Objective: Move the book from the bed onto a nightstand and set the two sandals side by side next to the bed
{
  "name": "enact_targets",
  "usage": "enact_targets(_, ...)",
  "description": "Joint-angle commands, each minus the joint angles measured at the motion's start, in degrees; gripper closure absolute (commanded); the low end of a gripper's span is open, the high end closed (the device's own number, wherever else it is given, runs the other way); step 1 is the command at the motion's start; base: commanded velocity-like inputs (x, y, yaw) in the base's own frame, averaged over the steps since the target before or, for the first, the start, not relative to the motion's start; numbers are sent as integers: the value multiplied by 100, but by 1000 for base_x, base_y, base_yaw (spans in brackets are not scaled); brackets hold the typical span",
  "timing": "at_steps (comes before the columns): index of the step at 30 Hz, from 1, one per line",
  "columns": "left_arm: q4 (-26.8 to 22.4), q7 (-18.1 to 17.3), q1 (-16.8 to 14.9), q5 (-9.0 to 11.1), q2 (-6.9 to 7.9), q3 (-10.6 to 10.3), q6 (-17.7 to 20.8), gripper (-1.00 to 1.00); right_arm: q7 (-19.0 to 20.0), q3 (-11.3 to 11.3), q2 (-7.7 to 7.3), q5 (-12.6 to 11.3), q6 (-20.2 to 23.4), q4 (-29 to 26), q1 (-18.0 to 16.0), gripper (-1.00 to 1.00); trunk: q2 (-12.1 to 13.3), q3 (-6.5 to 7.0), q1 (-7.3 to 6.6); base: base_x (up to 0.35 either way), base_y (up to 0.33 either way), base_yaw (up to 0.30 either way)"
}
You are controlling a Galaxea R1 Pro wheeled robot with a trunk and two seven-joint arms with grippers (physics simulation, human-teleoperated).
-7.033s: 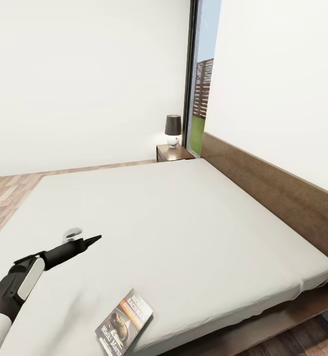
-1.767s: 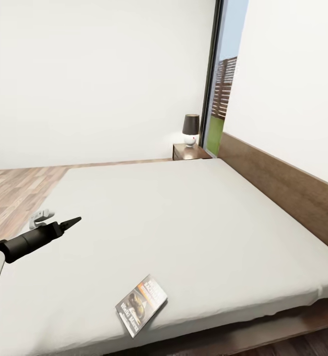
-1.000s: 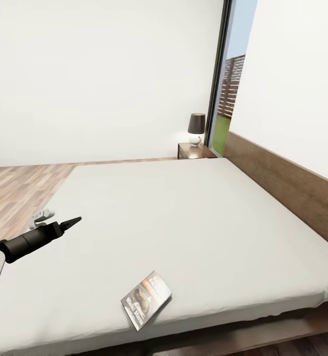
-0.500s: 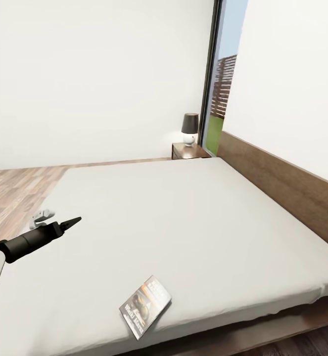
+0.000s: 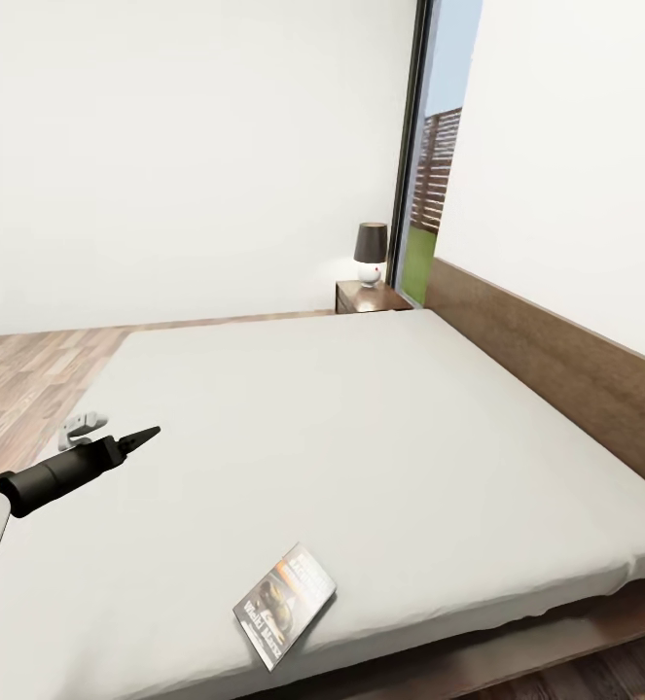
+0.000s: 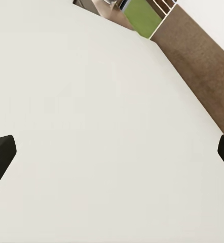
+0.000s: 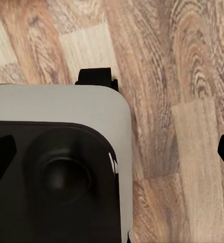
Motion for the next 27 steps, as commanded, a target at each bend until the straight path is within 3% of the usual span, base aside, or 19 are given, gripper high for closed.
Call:
enact_targets(1, -1, -22, -5, -1, -1, 8, 36, -100, 17, -48, -2, 46, -26, 11, -5, -100, -2, -5, -1, 1, 2, -4)
enact_targets(27, -1, -22, -3, -1, -1, 1, 36, -100, 17, -51, -7, 45, -26, 10, -5, -100, -2, -5, -1, 0, 0, -1)
